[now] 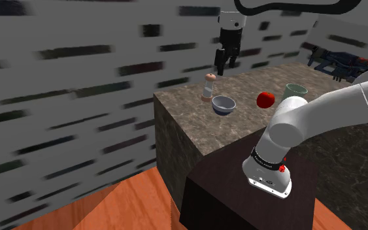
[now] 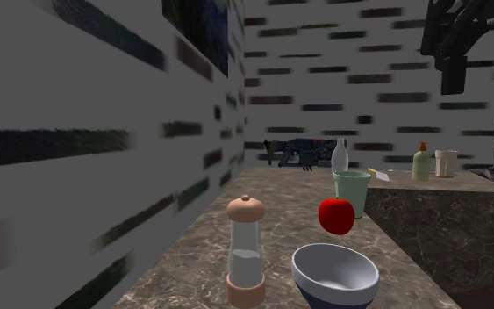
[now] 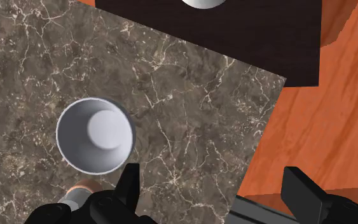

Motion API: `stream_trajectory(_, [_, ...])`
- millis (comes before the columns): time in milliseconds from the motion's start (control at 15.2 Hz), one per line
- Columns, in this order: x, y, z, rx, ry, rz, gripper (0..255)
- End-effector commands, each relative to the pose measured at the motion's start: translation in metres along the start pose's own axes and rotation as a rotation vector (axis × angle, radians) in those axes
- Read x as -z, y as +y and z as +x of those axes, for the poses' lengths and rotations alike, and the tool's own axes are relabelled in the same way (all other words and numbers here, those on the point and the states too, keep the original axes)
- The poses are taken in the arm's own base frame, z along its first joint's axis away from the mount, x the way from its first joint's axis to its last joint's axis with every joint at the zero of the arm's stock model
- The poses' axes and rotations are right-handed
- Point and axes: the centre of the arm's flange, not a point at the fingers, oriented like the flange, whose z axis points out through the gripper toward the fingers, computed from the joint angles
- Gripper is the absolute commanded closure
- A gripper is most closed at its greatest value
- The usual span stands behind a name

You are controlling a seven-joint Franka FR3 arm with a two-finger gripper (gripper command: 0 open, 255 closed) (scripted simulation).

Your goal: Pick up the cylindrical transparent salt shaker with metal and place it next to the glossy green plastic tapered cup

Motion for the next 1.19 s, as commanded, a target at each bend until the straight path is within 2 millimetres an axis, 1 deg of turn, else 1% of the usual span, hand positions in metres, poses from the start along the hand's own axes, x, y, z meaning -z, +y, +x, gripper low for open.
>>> stream_trajectory(0, [0.000, 0.000, 0.000, 0.000, 0.000, 0.000, 0])
stream_trajectory(1122, [-0.101, 0.132, 0.140, 0.132, -0.049, -0.116, 0])
